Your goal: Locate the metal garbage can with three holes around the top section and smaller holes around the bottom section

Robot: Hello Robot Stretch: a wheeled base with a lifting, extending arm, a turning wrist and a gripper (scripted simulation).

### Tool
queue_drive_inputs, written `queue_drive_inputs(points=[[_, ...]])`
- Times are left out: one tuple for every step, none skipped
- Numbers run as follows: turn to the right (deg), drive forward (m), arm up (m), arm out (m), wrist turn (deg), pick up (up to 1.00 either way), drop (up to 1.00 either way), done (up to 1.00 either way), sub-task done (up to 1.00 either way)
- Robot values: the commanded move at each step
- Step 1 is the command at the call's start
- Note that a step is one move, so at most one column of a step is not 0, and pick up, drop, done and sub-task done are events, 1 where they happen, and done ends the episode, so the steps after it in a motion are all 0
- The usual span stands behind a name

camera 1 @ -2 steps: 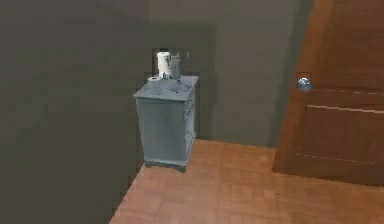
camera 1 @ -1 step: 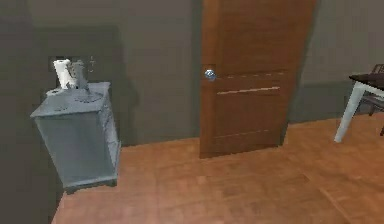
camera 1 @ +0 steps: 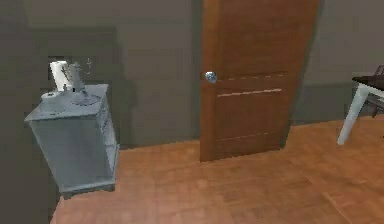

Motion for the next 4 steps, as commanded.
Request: queue_drive_inputs(points=[[30.0, 0.00, 0.00, 0.00, 0.0, 0.00, 0.00, 0.00, 0.00], [0.0, 0.35, 0.00, 0.00, 0.0, 0.00, 0.00, 0.00, 0.00], [36.0, 0.00, 0.00, 0.00, 0.0, 0.00, 0.00, 0.00, 0.00], [3.0, 0.00, 0.00, 0.00, 0.0, 0.00, 0.00, 0.00, 0.00]])
